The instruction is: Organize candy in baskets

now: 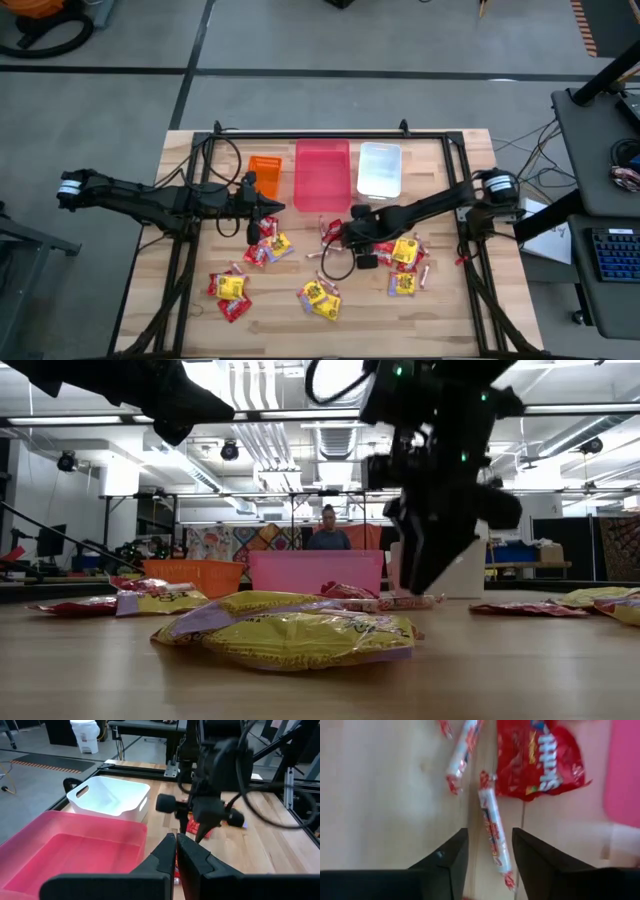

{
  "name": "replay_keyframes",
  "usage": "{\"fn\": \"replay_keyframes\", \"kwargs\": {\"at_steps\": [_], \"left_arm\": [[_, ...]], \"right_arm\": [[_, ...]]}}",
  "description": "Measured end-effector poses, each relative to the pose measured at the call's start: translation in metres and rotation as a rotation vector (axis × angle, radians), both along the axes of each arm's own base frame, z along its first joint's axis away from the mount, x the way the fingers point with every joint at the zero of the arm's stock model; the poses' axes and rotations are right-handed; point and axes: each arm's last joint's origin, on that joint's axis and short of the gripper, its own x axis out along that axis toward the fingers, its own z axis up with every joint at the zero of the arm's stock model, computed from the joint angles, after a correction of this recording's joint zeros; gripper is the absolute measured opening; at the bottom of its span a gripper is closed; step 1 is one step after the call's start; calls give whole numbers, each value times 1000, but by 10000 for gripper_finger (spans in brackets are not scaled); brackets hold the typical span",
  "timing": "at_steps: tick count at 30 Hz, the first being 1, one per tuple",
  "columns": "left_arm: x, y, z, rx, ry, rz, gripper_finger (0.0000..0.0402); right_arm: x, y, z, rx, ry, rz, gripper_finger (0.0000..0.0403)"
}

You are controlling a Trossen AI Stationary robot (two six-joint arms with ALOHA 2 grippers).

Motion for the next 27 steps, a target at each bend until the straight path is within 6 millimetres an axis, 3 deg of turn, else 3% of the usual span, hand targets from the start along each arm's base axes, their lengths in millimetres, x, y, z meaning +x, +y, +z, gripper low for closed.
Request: {"fn": "replay_keyframes", "kwargs": {"at_steps": [7, 14, 17, 27], "left_arm": [[0, 0, 0, -1, 0, 0, 0], [0, 0, 0, -22, -3, 5, 0], [0, 0, 0, -30, -5, 7, 0], [0, 0, 0, -33, -9, 9, 0]], "right_arm": [[4, 0, -18, -11, 50, 0, 135], [5, -5, -24, 13, 70, 15, 58], [7, -10, -22, 15, 49, 9, 22], [3, -12, -3, 40, 18, 12, 8]]}}
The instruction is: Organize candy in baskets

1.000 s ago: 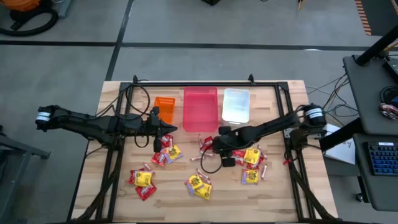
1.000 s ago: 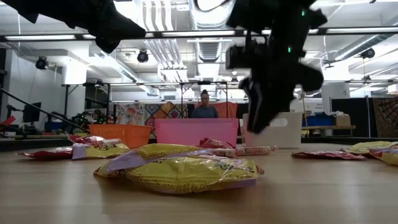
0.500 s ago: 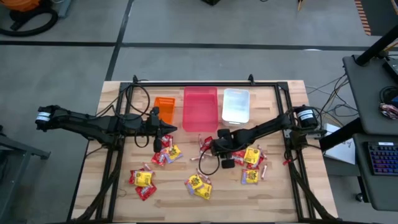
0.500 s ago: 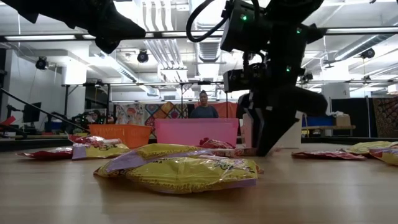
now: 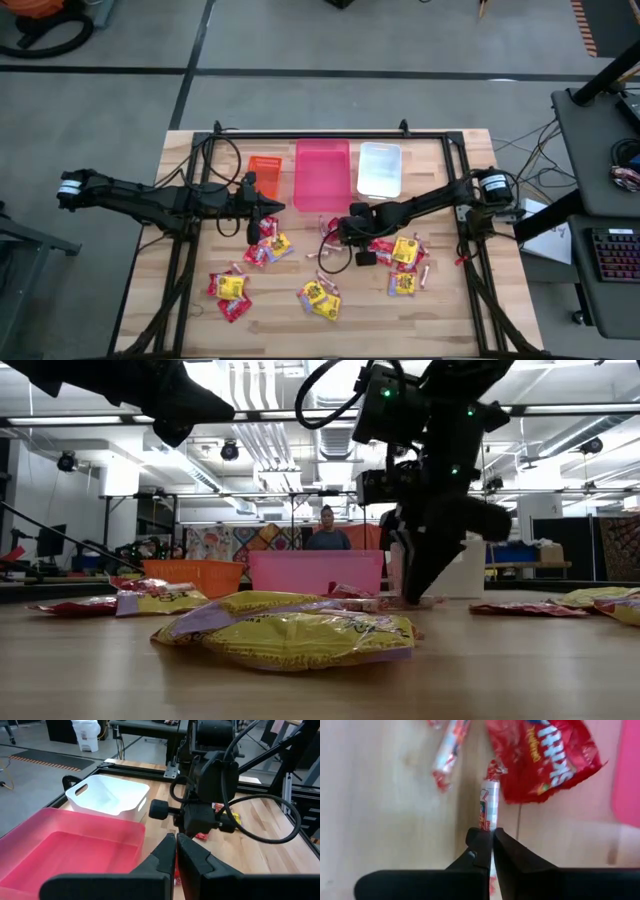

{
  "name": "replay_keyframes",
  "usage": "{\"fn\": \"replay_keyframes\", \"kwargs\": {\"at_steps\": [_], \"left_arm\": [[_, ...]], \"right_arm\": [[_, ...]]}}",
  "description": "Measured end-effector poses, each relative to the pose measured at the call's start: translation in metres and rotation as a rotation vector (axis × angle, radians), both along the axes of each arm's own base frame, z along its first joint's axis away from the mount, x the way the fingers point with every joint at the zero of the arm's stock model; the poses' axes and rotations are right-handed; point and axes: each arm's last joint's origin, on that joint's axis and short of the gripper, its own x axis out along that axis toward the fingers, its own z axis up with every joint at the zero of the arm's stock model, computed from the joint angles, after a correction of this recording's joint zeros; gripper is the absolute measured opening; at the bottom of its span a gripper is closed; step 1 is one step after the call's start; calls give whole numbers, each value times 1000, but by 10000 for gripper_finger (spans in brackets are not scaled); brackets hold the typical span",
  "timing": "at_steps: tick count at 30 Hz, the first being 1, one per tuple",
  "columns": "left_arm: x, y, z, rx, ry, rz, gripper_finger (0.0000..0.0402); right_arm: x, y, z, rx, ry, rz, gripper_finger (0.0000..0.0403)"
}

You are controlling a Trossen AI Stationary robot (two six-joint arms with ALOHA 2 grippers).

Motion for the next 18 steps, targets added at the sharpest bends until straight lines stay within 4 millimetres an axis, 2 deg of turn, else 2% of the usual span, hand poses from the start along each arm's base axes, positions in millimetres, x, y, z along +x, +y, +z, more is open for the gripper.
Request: {"fn": "replay_keyframes", "kwargs": {"at_steps": [5, 18], "left_arm": [[0, 0, 0, 1, -2, 0, 0], [0, 0, 1, -11, -9, 2, 0]], "right_arm": [[-1, 0, 21, 11, -57, -5, 8], [-9, -2, 49, 3, -143, 2, 8]]}}
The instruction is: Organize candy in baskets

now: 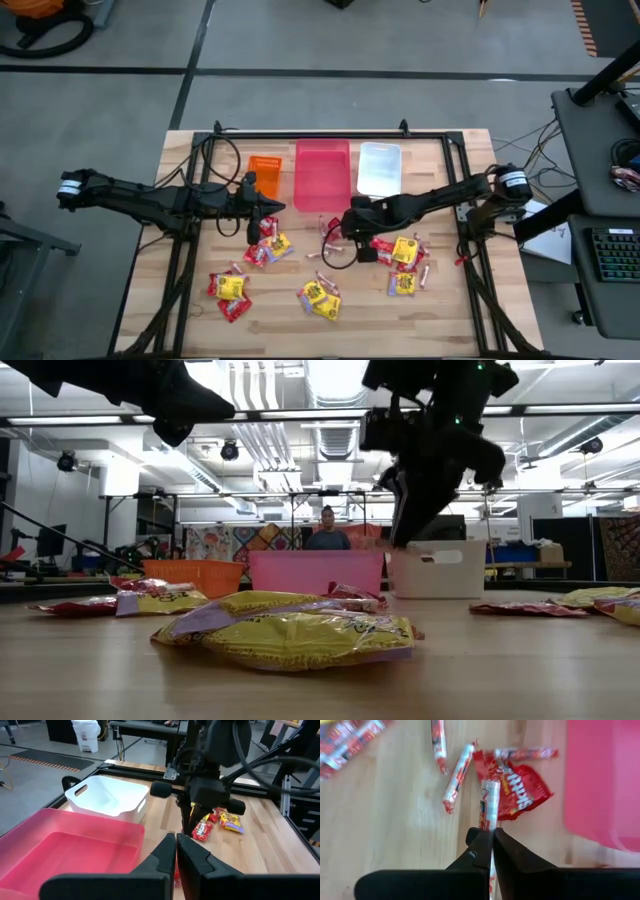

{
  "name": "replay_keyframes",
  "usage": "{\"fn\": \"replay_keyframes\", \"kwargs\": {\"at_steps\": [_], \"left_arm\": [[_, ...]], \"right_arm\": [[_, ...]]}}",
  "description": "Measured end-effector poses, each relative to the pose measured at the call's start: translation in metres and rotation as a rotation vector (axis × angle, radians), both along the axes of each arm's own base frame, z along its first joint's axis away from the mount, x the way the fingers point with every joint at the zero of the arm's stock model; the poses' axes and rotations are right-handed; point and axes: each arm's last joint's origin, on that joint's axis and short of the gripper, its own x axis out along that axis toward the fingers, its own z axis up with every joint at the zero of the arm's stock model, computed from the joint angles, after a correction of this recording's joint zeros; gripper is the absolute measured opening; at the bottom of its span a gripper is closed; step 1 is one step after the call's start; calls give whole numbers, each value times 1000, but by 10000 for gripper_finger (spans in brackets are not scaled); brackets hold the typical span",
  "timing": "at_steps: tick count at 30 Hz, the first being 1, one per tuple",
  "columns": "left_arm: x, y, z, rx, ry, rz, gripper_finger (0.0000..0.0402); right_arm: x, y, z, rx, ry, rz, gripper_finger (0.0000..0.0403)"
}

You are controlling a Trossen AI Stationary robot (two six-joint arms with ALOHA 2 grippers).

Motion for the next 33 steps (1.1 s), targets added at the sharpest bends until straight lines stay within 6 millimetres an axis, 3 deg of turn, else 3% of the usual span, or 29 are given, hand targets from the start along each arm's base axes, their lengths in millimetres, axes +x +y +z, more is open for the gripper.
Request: {"fn": "replay_keyframes", "kwargs": {"at_steps": [9, 14, 18, 22, 26, 33], "left_arm": [[1, 0, 3, -5, -31, 1, 0], [0, 0, 5, 17, -47, -5, 0], [0, 0, 6, 38, -54, -9, 0], [0, 0, 8, 66, -67, -15, 0], [0, 0, 8, 69, -68, -15, 0], [0, 0, 8, 82, -64, -18, 0]], "right_arm": [[-16, -22, 34, -70, -65, -58, 8], [-32, -53, 58, -142, -110, -135, 8], [-46, -90, 68, -240, -91, -228, 8], [-57, -132, 64, -287, -34, -297, 8], [-68, -165, 49, -305, 99, -300, 8], [-72, -190, 30, -312, 187, -252, 9]]}}
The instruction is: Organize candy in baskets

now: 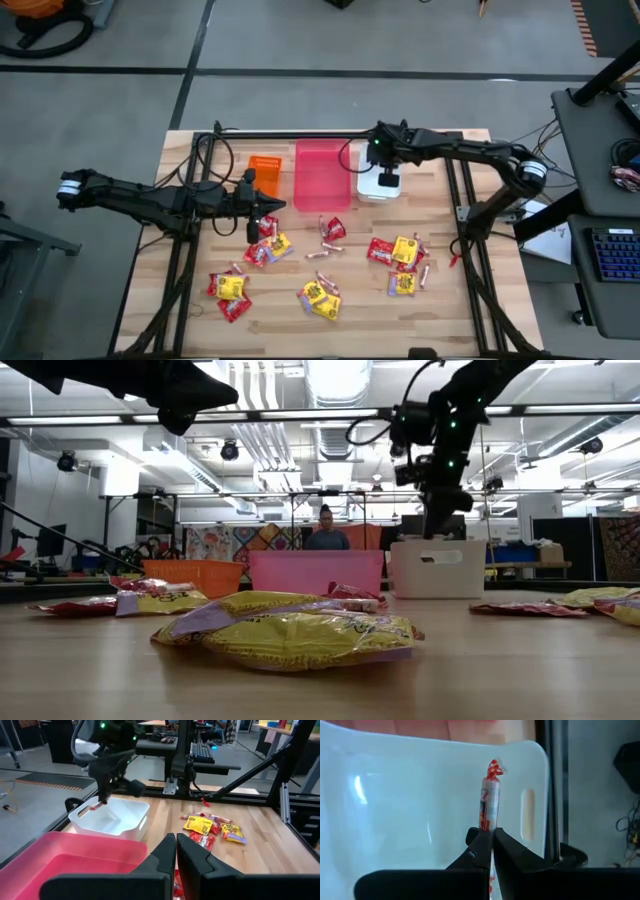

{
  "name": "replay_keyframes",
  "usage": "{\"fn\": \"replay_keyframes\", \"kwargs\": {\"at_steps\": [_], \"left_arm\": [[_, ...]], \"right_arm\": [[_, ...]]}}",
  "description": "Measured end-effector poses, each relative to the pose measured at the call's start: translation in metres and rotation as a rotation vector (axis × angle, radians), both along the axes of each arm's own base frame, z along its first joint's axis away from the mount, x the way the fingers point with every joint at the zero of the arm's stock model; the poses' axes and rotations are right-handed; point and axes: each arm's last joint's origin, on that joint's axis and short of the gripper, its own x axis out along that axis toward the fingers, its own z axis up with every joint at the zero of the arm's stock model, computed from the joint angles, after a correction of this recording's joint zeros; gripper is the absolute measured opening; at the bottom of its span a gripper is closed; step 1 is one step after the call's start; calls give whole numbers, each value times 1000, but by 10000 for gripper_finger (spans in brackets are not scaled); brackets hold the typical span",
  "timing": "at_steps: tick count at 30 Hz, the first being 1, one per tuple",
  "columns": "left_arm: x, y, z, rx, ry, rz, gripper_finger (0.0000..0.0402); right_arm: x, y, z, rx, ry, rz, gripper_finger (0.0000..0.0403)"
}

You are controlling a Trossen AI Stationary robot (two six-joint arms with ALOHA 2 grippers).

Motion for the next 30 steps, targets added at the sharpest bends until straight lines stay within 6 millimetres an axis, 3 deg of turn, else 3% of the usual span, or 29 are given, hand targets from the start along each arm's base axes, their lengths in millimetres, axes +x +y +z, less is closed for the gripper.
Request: {"fn": "replay_keyframes", "kwargs": {"at_steps": [7, 15, 24, 30], "left_arm": [[0, 0, 0, 10, 2, -1, 0], [0, 0, -1, 10, 10, -1, 0], [0, 0, -2, 8, 22, -1, 0], [1, 0, -7, -35, 58, 9, 0]], "right_arm": [[12, -8, -16, -5, -2, 21, 18], [15, -11, -23, 13, -6, -28, 88], [13, -7, -2, 9, -93, -90, 104], [15, 13, 21, 147, -273, -105, 104]]}}
